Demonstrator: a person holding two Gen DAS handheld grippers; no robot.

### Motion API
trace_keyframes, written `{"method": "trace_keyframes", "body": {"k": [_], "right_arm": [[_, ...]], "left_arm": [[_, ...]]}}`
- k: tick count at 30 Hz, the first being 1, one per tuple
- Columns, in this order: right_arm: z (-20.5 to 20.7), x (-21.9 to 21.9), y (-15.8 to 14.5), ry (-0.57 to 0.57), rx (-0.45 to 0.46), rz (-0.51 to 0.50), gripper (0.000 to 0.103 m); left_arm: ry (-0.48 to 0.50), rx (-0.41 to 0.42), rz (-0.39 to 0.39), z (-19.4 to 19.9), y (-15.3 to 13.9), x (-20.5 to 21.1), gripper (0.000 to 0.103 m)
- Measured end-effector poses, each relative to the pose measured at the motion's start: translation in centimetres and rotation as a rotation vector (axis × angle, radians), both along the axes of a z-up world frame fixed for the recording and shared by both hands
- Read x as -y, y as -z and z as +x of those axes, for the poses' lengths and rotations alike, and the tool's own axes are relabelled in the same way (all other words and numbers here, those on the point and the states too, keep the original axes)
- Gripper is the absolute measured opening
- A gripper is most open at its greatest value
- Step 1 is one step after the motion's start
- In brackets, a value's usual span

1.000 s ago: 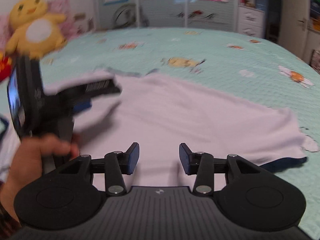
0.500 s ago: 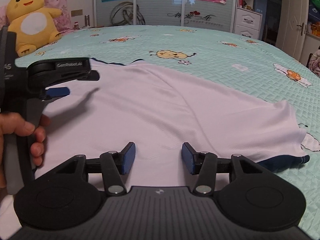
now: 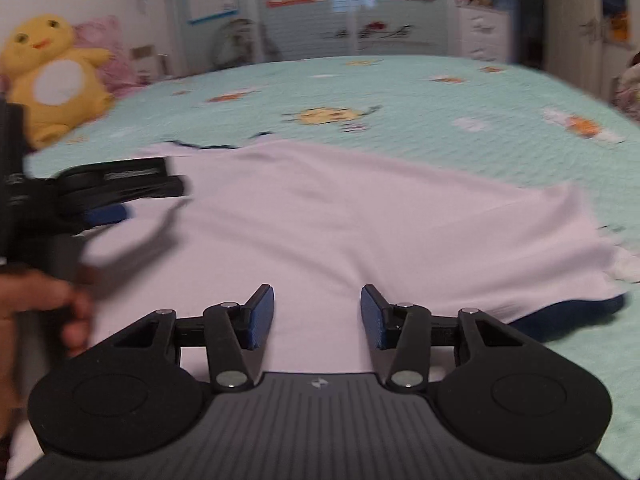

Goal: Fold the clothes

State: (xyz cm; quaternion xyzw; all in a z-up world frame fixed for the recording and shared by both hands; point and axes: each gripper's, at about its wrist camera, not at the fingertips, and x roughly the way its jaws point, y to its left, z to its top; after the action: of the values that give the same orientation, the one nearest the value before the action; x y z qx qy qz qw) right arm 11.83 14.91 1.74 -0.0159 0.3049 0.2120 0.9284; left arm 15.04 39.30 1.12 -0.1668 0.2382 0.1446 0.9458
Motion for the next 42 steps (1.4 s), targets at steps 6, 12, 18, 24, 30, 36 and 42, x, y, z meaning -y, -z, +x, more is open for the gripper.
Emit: {"method": "trace_keyframes", "body": {"k": [6, 12, 18, 24, 30, 36, 42], "right_arm": [[-0.1, -1.5, 0.7, -0.039, -0.007, -0.035, 0.048], [0.0, -0.3, -0.3, 0.148, 0.107, -0.070, 0.048], [2.8, 2.3, 1.6, 0.129, -0.022, 0.125, 0.048], [3.6, 4.5, 2.3, 0.126, -0.060, 0.286, 0.049], [-2.4, 13.4, 0.3, 0.157, -0.146, 0.644, 0.049], [-13.0, 19.3, 1.3, 0.205, -0.269, 0.638, 0.049], [-14.8, 17.9, 1.7, 0.108, -0.339, 0.691, 0.049]], "left_arm": [[0.001, 0.002, -0.006, 0.0, 0.0, 0.0, 0.086], [0.003, -0.008, -0.003, 0.2, -0.1, 0.2, 0.087], [0.001, -0.033, 0.020, 0.8, -0.2, 0.7, 0.090], [0.046, -0.056, -0.054, -6.5, -4.5, 0.8, 0.045], [0.206, -0.022, -0.017, -22.0, -7.9, 3.5, 0.075], [0.322, -0.132, -0.021, -30.6, -5.1, 7.1, 0.074], [0.338, -0.223, 0.002, -32.1, -3.6, 9.0, 0.075]]}}
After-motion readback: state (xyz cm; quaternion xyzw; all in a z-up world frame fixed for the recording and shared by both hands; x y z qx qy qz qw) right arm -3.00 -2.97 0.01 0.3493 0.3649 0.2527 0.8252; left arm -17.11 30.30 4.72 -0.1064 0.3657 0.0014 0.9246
